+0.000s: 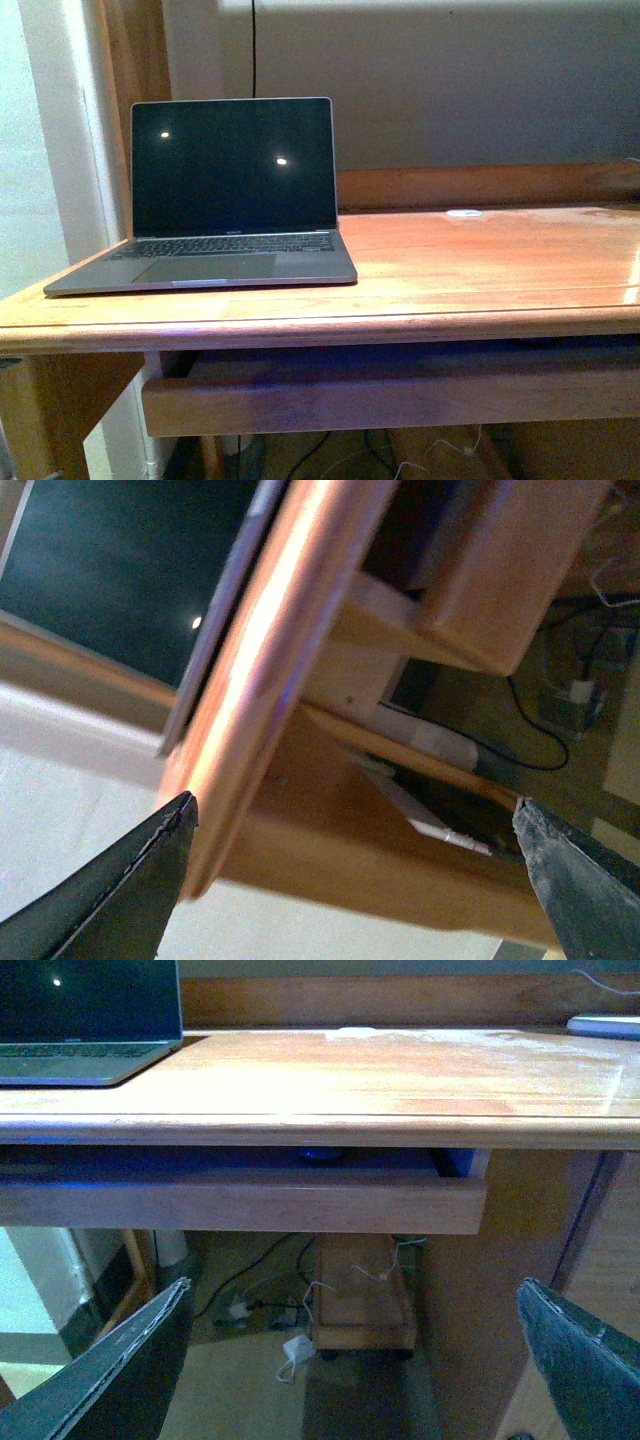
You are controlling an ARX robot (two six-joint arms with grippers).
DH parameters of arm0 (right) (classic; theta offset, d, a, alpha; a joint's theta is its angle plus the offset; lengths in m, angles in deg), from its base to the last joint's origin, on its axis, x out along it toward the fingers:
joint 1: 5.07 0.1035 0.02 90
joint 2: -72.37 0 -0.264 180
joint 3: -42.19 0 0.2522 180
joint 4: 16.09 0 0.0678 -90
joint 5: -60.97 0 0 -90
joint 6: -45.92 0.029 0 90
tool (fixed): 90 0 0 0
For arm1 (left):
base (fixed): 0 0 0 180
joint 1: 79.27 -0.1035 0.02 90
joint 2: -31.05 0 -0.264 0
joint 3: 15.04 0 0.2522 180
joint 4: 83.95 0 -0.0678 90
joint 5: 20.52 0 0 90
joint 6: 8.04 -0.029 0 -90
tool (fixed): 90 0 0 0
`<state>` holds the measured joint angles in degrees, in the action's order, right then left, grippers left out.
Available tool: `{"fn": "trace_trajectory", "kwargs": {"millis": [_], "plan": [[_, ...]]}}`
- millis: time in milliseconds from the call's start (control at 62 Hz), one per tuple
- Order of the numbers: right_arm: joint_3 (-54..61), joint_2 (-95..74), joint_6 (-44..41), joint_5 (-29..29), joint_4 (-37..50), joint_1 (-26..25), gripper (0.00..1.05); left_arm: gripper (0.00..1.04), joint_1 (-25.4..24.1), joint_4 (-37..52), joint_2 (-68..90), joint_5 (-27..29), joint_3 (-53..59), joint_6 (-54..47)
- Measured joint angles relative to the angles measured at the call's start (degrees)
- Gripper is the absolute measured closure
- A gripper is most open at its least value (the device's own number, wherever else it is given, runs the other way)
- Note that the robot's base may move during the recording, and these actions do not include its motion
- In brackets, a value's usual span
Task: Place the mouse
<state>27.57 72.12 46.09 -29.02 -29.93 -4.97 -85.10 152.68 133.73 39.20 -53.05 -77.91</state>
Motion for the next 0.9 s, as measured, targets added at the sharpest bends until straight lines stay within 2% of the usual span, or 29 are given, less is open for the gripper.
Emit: {"fn": "trace_trajectory", "kwargs": {"millis": [258,500,823,903], "plan": [[0.0,0.0,0.0,0.0,0.0,0.0,0.07,0.08,7.5,3.6,11.0,-2.1,-7.2,-5.2],[0.0,0.0,0.0,0.0,0.0,0.0,0.07,0.08,8.8,4.5,18.6,-3.1,-15.5,-7.2],[0.0,0.0,0.0,0.0,0.0,0.0,0.07,0.08,9.5,-3.6,23.0,-3.6,-21.4,-10.9],[0.0,0.0,0.0,0.0,0.0,0.0,0.07,0.08,9.9,-9.8,20.9,-2.6,-20.5,-10.1]]}}
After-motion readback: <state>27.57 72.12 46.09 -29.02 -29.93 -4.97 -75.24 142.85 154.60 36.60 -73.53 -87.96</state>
